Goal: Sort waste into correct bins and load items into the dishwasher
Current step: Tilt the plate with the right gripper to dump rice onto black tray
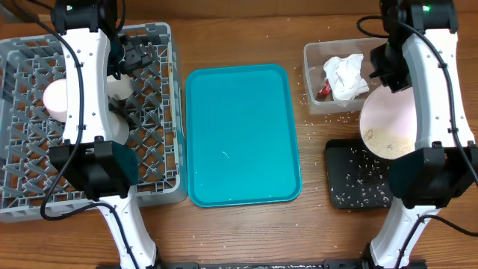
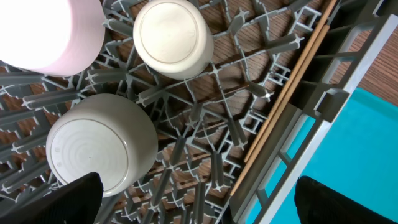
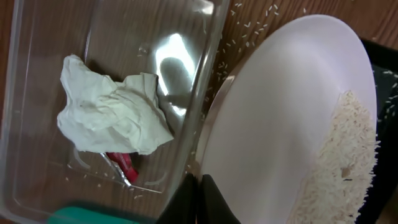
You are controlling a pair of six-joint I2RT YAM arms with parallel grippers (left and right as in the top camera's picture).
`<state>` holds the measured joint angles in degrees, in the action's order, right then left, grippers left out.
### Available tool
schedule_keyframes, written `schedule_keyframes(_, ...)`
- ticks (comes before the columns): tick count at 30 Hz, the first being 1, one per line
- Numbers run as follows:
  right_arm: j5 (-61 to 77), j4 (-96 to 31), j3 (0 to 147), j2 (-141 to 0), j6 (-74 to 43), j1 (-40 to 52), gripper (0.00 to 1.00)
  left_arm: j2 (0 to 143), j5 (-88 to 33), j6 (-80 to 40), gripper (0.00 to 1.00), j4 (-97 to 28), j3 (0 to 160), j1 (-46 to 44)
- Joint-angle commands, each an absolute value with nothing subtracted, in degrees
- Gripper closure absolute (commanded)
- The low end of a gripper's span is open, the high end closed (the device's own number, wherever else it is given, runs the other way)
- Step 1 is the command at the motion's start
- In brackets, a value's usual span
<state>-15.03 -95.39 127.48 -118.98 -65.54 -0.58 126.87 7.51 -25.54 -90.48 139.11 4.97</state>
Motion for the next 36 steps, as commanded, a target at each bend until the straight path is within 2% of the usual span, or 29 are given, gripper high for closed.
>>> schedule_keyframes(1,-9.91,-94.67,127.48,-116.36,-62.96,-4.12,0.97,125.89,6.98,-25.71,0.00,-90.59,139.61,4.86)
schedule_keyframes(36,18.28,-91.59,117.30,-112.75,-46.63,-19.00,0.96,125.89,6.98,-25.71,0.00,-90.52,139.61,4.86)
